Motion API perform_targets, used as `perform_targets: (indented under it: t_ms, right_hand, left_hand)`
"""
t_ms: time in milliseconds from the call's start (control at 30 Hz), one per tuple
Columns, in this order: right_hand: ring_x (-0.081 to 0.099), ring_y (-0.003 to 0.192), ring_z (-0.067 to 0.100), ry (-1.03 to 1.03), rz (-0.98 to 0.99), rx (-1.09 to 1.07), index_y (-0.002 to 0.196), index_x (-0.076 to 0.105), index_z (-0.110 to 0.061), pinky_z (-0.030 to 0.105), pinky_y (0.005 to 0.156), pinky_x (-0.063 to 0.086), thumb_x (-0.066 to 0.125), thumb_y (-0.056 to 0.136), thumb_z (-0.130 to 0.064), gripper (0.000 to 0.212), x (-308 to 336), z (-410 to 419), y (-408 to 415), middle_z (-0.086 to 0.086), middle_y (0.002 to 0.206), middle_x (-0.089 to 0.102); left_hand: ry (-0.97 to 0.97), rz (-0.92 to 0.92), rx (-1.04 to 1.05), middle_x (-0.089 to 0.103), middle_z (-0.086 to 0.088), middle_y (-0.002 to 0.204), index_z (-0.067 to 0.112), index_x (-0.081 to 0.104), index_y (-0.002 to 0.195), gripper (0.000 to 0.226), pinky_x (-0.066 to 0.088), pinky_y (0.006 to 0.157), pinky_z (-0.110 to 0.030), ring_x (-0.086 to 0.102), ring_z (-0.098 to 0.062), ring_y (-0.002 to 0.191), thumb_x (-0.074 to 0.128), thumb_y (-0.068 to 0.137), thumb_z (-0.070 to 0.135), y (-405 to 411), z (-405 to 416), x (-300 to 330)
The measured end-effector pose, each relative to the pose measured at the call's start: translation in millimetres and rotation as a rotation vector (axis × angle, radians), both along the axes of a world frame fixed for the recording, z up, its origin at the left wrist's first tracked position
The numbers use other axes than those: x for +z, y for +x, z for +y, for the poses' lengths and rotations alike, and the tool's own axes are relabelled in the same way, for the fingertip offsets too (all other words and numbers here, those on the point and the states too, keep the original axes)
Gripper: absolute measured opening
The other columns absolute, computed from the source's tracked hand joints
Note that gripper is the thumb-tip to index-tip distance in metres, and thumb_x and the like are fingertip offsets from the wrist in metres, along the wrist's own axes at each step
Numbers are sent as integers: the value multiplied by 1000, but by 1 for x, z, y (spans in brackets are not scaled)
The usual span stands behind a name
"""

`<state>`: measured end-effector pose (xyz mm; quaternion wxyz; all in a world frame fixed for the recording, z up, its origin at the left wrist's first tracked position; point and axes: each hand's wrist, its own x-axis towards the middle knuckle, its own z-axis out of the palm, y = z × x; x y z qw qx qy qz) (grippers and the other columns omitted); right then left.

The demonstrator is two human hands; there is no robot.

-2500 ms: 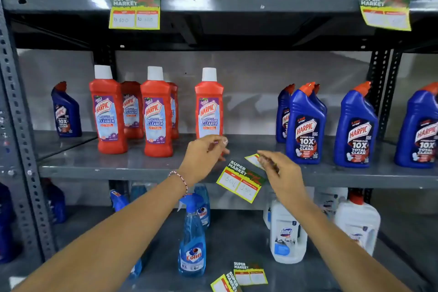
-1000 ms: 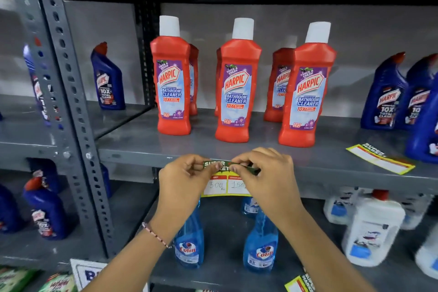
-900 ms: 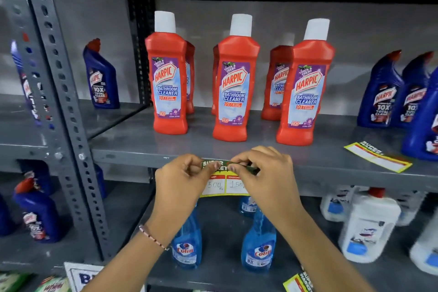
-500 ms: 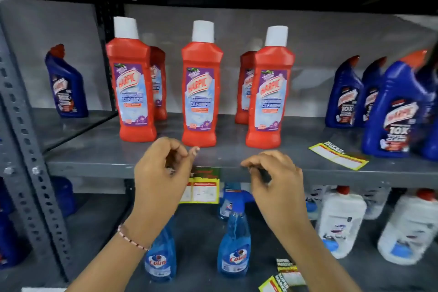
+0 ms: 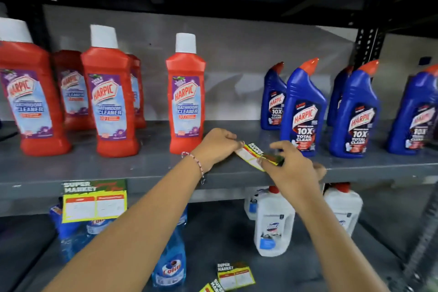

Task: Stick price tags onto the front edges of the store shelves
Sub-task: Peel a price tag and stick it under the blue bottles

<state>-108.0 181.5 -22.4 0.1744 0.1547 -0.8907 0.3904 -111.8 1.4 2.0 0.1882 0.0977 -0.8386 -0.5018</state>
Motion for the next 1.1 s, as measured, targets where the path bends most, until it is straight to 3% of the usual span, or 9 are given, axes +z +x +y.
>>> perform_targets:
  t_ms: [67, 133, 233, 300, 467, 733, 867, 967, 1100]
  right_hand:
    - [60, 100, 13, -126, -12, 83, 112, 59, -35, 36, 97, 25, 74, 79, -36, 36, -2, 1, -6, -15, 100, 66]
    - [65, 97, 10, -322, -7, 199, 104, 62, -37, 41, 100, 42, 81, 72, -22, 40, -6, 2, -10, -18, 101, 68]
    - [71, 89, 12, -531, -4, 315, 100, 66, -34, 50, 80, 59, 78, 74, -2, 43, -9, 7, -10, -11, 103, 72]
    - [73, 89, 14, -621, 8, 370, 100, 68, -32, 51, 78, 61, 73, 78, 4, 42, -10, 17, -9, -6, 104, 74]
    - [72, 97, 13, -557, 7, 460, 104, 69, -35, 48, 82, 60, 74, 81, 2, 44, -22, 71, -22, -4, 107, 75]
    - [69, 90, 27, -440, 85, 345, 102, 71, -36, 50, 77, 59, 81, 75, -8, 41, -38, 157, -57, -6, 108, 70]
    - [66, 90, 12, -406, 137, 319, 101, 71, -36, 27, 80, 56, 80, 76, -7, 40, -44, 190, -79, -10, 109, 67]
    - [65, 90, 6, -393, 176, 311, 100, 70, -38, 11, 74, 51, 80, 76, -9, 39, -48, 206, -90, -11, 106, 65]
    - [66, 92, 12, -443, 174, 314, 99, 70, -36, 24, 76, 54, 80, 76, -9, 37, -56, 218, -103, -7, 105, 67]
  left_hand:
    - [-10, -5, -19, 73, -13, 110, 1, 70, 113, 36, 46, 82, -23, 64, -16, 91, 75, 80, 12, -5, 5, 0]
    - [53, 34, -49, 76, -15, 100, -1, 73, 107, 27, 50, 78, -22, 65, -14, 82, 74, 79, 2, -1, 5, 0]
    - [214, 91, -116, 72, -11, 83, 1, 73, 99, 18, 41, 49, -16, 56, -3, 54, 74, 81, 4, 14, 3, 3]
    - [190, 76, -154, 72, -8, 81, 5, 73, 96, 15, 34, 46, -17, 50, -2, 49, 75, 81, 9, 27, 11, 6]
    - [94, 81, -123, 66, -3, 57, 6, 71, 82, 10, 35, 31, -17, 44, -6, 32, 78, 79, 12, 48, 58, 5]
    - [229, 84, -92, 67, -17, 68, 1, 63, 81, 8, 60, 45, -30, 67, -21, 42, 69, 85, -1, 20, 162, -18]
    - [158, 121, -6, 72, -15, 67, 5, 63, 75, 13, 64, 62, -48, 75, -32, 58, 71, 85, 3, -3, 198, -34]
    - [102, 126, 35, 76, -19, 77, 4, 66, 81, 8, 65, 64, -44, 76, -26, 57, 72, 85, 8, -14, 219, -40]
    - [68, 132, 68, 74, -24, 81, 2, 66, 83, 8, 62, 54, -27, 75, -19, 54, 71, 86, 8, -22, 237, -45]
